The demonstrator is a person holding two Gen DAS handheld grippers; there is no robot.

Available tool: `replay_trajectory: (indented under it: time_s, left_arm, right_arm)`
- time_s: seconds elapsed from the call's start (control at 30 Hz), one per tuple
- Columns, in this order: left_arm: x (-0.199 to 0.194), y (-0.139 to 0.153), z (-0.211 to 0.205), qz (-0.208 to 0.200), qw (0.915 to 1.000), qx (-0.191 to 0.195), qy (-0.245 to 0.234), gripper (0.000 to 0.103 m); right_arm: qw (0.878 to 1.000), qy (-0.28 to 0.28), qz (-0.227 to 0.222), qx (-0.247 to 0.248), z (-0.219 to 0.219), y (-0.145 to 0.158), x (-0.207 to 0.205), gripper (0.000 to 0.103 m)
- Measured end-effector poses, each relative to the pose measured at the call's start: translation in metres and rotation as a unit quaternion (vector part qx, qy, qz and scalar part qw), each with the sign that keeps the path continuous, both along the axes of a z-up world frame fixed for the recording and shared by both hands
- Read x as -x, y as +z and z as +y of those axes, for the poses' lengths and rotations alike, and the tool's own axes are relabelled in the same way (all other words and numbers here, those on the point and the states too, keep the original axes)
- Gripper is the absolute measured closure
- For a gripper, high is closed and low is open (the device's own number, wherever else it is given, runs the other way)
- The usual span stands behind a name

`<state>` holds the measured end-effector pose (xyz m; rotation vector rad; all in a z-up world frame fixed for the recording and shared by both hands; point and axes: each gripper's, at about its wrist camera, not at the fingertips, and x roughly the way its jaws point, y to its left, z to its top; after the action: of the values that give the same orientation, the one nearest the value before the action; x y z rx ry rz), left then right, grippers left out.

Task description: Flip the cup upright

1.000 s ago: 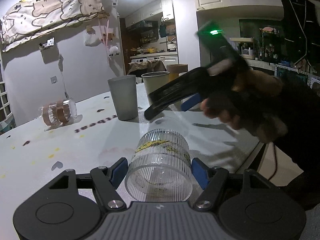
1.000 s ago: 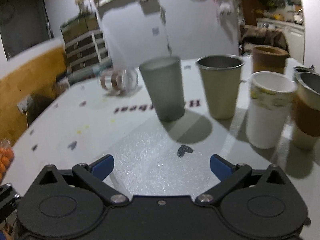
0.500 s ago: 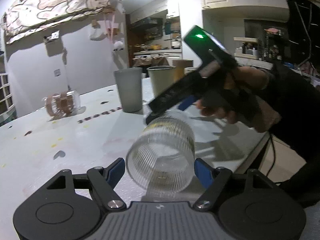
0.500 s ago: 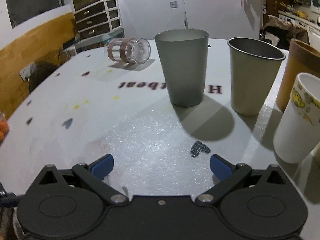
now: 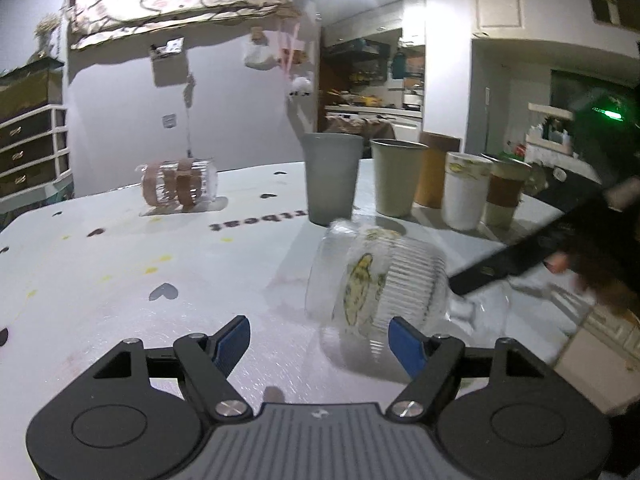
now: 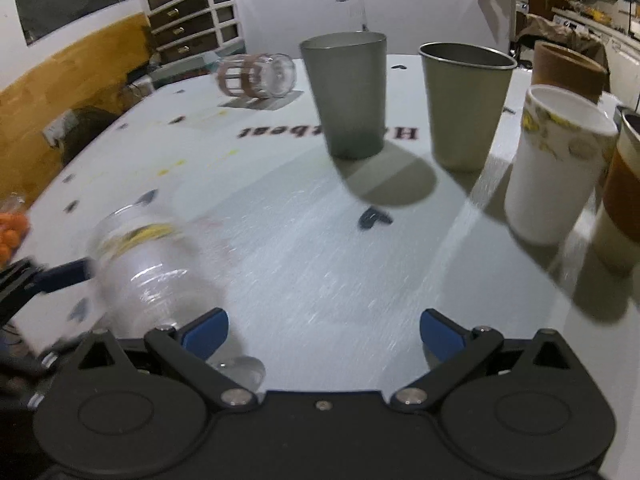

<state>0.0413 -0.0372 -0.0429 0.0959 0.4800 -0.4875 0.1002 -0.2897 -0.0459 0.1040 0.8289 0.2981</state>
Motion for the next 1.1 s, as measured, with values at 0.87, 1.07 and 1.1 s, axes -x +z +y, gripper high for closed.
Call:
replay_trajectory:
  time_s: [0.87, 1.07, 1.1]
  left_arm:
    - [-0.057, 0.017, -0.030, 0.172, 0.9748, 0.137, -0.035, 0.028]
    - [-0.068, 0.013, -0.034, 0.186, 0.9732, 0.134, -0.021, 0.032]
    - [-0.069, 0.013, -0.033, 0.186, 0.9729, 0.135, -0.021, 0.032]
  right_arm:
    - [0.981, 0.072, 0.025, -0.179, 0.018, -0.012, 0.044, 0.044]
    - [0.982, 0.098, 0.021, -0.161, 0.035, -0.010, 0.045, 0.045]
    - [0.982, 0.097, 0.021, -0.159, 0.035, -0.011, 0.046, 0.044]
